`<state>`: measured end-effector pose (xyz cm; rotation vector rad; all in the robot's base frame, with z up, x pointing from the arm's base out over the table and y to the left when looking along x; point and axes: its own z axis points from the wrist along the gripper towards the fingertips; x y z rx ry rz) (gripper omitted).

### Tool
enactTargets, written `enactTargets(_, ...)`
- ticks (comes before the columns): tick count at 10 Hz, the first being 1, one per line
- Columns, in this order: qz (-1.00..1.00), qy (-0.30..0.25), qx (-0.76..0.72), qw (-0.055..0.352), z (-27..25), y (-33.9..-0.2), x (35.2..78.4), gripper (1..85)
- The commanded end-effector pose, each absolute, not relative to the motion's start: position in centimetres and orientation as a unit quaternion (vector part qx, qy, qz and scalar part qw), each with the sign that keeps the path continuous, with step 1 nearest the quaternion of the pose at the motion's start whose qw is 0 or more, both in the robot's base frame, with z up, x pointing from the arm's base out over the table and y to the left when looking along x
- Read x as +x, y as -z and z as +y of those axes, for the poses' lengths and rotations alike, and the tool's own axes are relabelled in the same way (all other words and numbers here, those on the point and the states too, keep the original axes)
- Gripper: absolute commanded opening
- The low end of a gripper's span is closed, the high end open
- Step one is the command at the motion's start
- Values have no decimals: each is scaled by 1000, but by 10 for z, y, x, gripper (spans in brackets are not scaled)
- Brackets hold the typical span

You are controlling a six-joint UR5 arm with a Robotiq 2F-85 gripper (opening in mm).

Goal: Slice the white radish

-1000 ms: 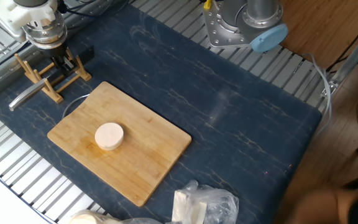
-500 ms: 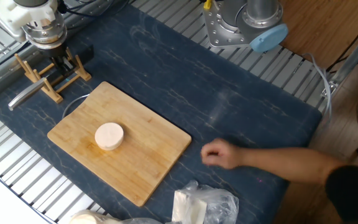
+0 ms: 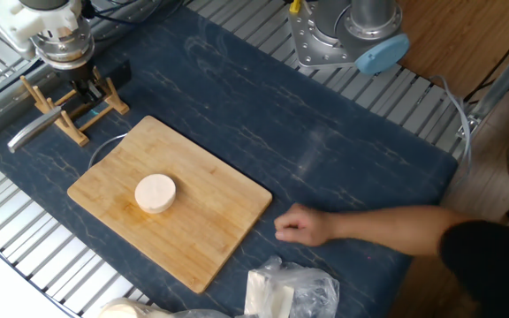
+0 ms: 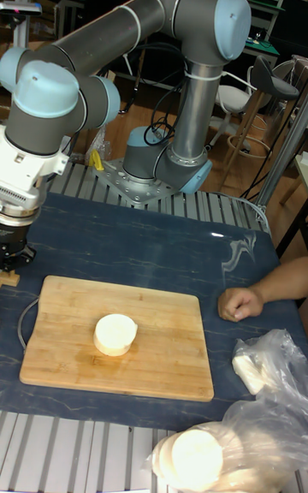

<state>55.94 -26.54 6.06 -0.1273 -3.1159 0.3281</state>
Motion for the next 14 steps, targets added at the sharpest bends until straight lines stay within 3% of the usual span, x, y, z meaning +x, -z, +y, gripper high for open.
enactTargets(1, -995, -89, -39, 4, -261, -74, 559, 10)
enactTargets(7, -996, -81, 1, 23, -251, -158, 549, 10)
enactTargets(11, -997, -72, -4, 11, -227, -186, 553, 10)
enactTargets(14, -999, -22, -26, -8, -173, -190, 568, 10)
